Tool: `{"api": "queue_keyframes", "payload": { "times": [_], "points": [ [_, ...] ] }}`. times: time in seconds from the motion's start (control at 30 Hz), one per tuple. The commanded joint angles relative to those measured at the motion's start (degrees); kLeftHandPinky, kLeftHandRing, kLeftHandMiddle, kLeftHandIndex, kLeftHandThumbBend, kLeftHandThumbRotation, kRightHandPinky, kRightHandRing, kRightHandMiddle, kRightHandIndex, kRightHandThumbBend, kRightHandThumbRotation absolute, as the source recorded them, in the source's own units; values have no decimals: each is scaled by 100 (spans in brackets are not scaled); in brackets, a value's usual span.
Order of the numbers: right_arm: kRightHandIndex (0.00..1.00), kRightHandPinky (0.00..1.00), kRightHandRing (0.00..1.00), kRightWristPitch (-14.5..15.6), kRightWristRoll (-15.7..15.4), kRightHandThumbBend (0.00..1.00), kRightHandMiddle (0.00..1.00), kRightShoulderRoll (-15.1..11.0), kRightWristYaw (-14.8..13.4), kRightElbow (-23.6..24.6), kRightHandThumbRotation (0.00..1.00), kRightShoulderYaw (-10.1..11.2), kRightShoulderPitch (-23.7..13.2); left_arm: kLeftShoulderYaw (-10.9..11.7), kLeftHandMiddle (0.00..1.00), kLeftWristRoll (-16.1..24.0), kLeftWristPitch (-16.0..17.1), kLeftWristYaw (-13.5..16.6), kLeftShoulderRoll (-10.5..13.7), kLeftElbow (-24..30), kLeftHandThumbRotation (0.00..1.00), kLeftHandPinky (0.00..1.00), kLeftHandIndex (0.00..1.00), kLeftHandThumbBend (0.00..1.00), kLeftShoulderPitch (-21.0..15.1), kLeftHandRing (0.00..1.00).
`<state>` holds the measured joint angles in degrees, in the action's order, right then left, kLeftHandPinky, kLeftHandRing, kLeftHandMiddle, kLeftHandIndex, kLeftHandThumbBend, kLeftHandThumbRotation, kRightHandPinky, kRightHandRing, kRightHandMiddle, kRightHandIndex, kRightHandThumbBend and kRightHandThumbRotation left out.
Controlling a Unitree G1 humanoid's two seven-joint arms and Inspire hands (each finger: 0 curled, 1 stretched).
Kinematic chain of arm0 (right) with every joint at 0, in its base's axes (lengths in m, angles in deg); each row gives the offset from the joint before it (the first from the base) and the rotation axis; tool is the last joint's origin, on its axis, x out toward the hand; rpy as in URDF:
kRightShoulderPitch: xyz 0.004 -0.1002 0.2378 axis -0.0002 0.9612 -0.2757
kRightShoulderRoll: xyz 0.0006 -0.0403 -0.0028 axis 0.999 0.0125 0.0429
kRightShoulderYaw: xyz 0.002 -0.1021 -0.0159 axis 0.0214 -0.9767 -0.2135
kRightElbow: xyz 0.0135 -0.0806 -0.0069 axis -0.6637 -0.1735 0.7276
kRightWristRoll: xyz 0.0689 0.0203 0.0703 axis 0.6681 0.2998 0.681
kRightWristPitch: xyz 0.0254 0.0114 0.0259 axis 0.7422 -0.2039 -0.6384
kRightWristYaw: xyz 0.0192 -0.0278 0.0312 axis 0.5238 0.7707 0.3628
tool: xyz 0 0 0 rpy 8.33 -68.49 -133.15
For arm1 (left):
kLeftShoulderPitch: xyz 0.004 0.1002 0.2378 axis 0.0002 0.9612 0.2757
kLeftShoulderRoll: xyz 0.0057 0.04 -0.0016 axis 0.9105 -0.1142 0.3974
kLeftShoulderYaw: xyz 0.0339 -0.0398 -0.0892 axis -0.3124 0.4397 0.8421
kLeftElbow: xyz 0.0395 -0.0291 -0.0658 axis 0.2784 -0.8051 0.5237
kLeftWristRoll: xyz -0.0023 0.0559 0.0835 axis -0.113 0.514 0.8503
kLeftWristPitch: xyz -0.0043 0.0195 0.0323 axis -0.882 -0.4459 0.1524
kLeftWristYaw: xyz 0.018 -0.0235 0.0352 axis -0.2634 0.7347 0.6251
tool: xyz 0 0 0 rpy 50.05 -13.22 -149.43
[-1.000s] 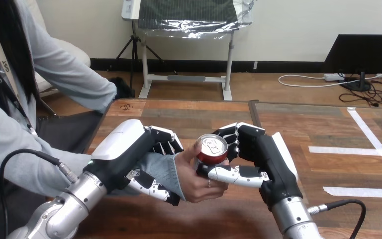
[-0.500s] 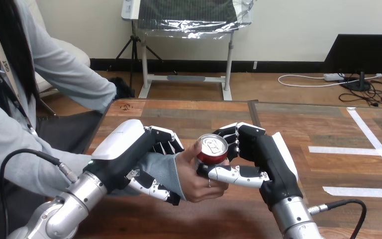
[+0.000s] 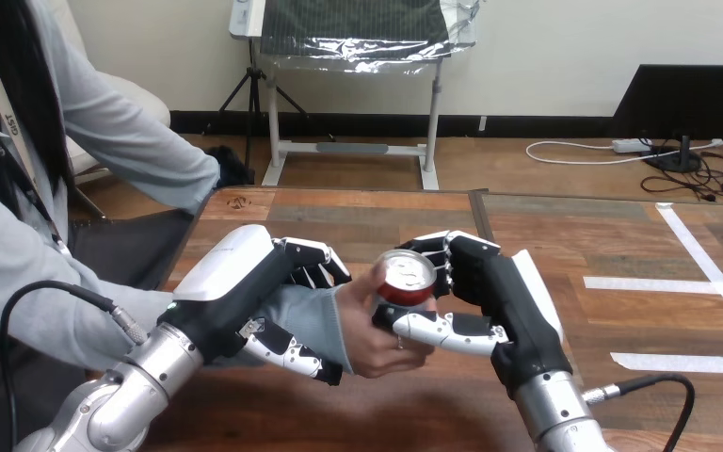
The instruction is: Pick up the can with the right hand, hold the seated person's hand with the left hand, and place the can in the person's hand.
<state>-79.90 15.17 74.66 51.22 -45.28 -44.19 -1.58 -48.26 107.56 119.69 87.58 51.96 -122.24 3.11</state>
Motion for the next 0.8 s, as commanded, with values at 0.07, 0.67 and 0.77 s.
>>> {"api": "queue_keyframes", "payload": {
  "times": [0.07, 0.67, 0.77],
  "points": [
    [74, 67, 71, 110, -157, 92, 72, -130, 37, 350, 23, -74, -360, 13, 62, -78, 50, -23, -94, 320, 4, 51, 64, 100, -138, 58],
    [97, 97, 95, 162, -252, 100, 94, -375, 248, 149, 58, -109, -510, 11, 89, 49, -162, -225, 33, 672, 24, 82, 90, 100, 50, 88],
    [98, 99, 96, 132, -244, 100, 96, -410, 293, 104, 61, -111, -531, 18, 92, 114, -179, -215, 58, 738, 27, 84, 93, 100, 82, 91]
  ]
}}
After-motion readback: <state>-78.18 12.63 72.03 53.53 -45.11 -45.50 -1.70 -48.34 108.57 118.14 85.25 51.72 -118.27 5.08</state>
